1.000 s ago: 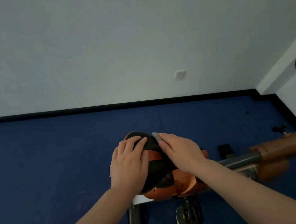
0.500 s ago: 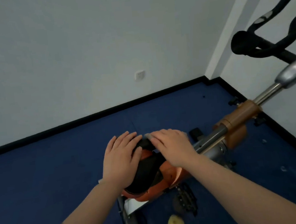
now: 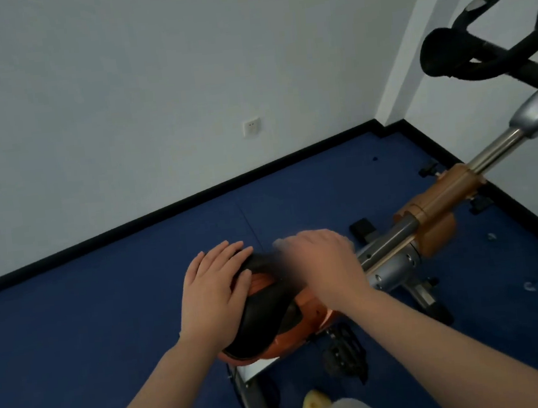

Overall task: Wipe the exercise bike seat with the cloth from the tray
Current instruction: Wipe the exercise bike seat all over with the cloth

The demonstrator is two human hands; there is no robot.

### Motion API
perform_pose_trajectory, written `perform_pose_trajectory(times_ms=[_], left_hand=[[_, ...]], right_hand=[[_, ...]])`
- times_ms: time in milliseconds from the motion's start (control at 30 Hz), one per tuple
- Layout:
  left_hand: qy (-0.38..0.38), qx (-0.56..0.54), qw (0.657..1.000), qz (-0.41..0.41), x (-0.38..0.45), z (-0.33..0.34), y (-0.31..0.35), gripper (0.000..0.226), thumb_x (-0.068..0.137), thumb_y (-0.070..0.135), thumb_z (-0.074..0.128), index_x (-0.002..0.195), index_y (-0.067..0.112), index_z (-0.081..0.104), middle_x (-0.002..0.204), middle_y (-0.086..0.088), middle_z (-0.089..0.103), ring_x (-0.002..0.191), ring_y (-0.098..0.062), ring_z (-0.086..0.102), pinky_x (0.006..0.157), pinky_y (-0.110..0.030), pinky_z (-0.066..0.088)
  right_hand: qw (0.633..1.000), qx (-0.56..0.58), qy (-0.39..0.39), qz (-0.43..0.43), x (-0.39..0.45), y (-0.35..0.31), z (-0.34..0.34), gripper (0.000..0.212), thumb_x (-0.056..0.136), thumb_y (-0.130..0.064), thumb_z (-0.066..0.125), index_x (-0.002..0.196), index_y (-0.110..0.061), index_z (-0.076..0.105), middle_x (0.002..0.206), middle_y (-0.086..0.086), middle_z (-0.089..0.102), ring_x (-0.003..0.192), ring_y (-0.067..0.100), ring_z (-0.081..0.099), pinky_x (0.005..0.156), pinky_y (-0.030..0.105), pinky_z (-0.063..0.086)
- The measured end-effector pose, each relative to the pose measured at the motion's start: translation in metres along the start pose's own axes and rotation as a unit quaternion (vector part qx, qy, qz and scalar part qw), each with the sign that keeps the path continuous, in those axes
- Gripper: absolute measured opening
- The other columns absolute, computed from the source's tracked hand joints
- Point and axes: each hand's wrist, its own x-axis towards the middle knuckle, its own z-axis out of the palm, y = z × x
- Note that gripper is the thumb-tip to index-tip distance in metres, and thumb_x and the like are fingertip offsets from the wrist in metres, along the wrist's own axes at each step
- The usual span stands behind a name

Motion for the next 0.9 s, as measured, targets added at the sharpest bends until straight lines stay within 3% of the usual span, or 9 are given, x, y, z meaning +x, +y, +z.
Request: perform_pose_trajectory(times_ms=[133, 200, 267, 367, 467, 600, 700, 800, 900], left_hand=[[0.005, -0.016, 1.000, -0.006, 0.001, -0.001, 0.000, 0.043, 0.091, 0.046, 0.029, 0.127, 0.038, 0.050, 0.137, 0.019, 0.047, 0.134, -0.001, 0.029, 0.115, -0.030, 0.011], [0.004, -0.019, 1.000, -0.005, 0.001, -0.002, -0.001, 0.042, 0.091, 0.046, 0.031, 0.127, 0.038, 0.050, 0.137, 0.019, 0.047, 0.134, 0.000, 0.029, 0.115, -0.030, 0.010], [0.002, -0.023, 1.000, -0.005, 0.002, -0.003, -0.001, 0.042, 0.090, 0.046, 0.032, 0.128, 0.037, 0.050, 0.137, 0.019, 0.046, 0.134, 0.000, 0.028, 0.115, -0.029, 0.010], [-0.001, -0.020, 1.000, 0.001, 0.000, -0.002, 0.000, 0.044, 0.090, 0.046, 0.032, 0.129, 0.036, 0.050, 0.138, 0.017, 0.046, 0.134, 0.000, 0.027, 0.115, -0.030, 0.010], [-0.009, -0.012, 1.000, 0.006, -0.002, -0.003, 0.000, 0.045, 0.089, 0.043, 0.032, 0.130, 0.034, 0.049, 0.140, 0.017, 0.044, 0.135, -0.001, 0.026, 0.115, -0.030, 0.007], [-0.027, 0.017, 0.999, 0.015, -0.001, -0.006, 0.000, 0.041, 0.089, 0.038, 0.036, 0.128, 0.033, 0.049, 0.135, 0.014, 0.049, 0.132, -0.008, 0.034, 0.113, -0.030, 0.008], [-0.039, 0.051, 0.996, 0.057, 0.007, -0.011, -0.007, 0.038, 0.089, 0.040, 0.037, 0.123, 0.034, 0.051, 0.125, 0.014, 0.055, 0.121, -0.013, 0.045, 0.103, -0.031, 0.020], [-0.056, 0.064, 0.990, 0.111, 0.025, -0.017, -0.017, 0.033, 0.088, 0.043, 0.036, 0.115, 0.036, 0.052, 0.108, 0.014, 0.055, 0.102, -0.014, 0.048, 0.090, -0.032, 0.030], [-0.080, 0.043, 0.984, 0.155, 0.038, -0.016, -0.025, 0.030, 0.088, 0.044, 0.037, 0.111, 0.034, 0.053, 0.100, 0.012, 0.052, 0.096, -0.014, 0.046, 0.085, -0.031, 0.038]], right_hand=[[0.974, 0.143, 0.027, 0.174, 0.013, 0.017, 0.002, 0.043, 0.097, -0.047, 0.022, 0.091, -0.036, 0.064, 0.095, -0.007, 0.064, 0.094, 0.016, 0.051, 0.083, 0.041, 0.046], [0.970, 0.063, 0.032, 0.231, 0.020, 0.001, 0.007, 0.046, 0.098, -0.042, 0.023, 0.099, -0.030, 0.067, 0.099, -0.004, 0.064, 0.095, 0.018, 0.049, 0.082, 0.039, 0.043], [0.981, -0.054, 0.045, 0.179, 0.016, -0.019, 0.012, 0.050, 0.097, -0.042, 0.016, 0.103, -0.030, 0.065, 0.103, -0.007, 0.065, 0.100, 0.019, 0.053, 0.092, 0.039, 0.040], [0.997, -0.034, 0.043, 0.049, -0.005, -0.036, 0.019, 0.043, 0.098, -0.039, 0.023, 0.115, -0.028, 0.061, 0.116, -0.009, 0.063, 0.115, 0.016, 0.051, 0.108, 0.040, 0.031], [0.999, 0.007, 0.023, 0.026, -0.001, -0.007, 0.010, 0.045, 0.100, -0.049, 0.023, 0.111, -0.032, 0.063, 0.110, -0.013, 0.065, 0.107, 0.012, 0.055, 0.099, 0.038, 0.039], [0.946, 0.202, 0.056, 0.248, 0.010, 0.020, 0.004, 0.040, 0.100, -0.046, 0.028, 0.094, -0.035, 0.066, 0.097, -0.013, 0.067, 0.097, 0.010, 0.060, 0.085, 0.036, 0.048], [0.918, 0.167, 0.138, 0.332, 0.013, -0.010, 0.013, 0.039, 0.102, -0.036, 0.026, 0.107, -0.025, 0.063, 0.105, -0.006, 0.061, 0.105, 0.020, 0.057, 0.088, 0.036, 0.046], [0.883, 0.172, 0.229, 0.372, -0.001, -0.044, 0.025, 0.049, 0.102, -0.038, 0.021, 0.143, -0.018, 0.040, 0.144, 0.001, 0.042, 0.138, 0.019, 0.035, 0.112, 0.033, 0.029], [0.872, 0.221, 0.206, 0.386, -0.028, -0.096, 0.049, 0.062, 0.101, -0.039, 0.025, 0.154, -0.021, -0.001, 0.163, -0.002, -0.004, 0.145, 0.007, 0.004, 0.120, 0.030, 0.012]])
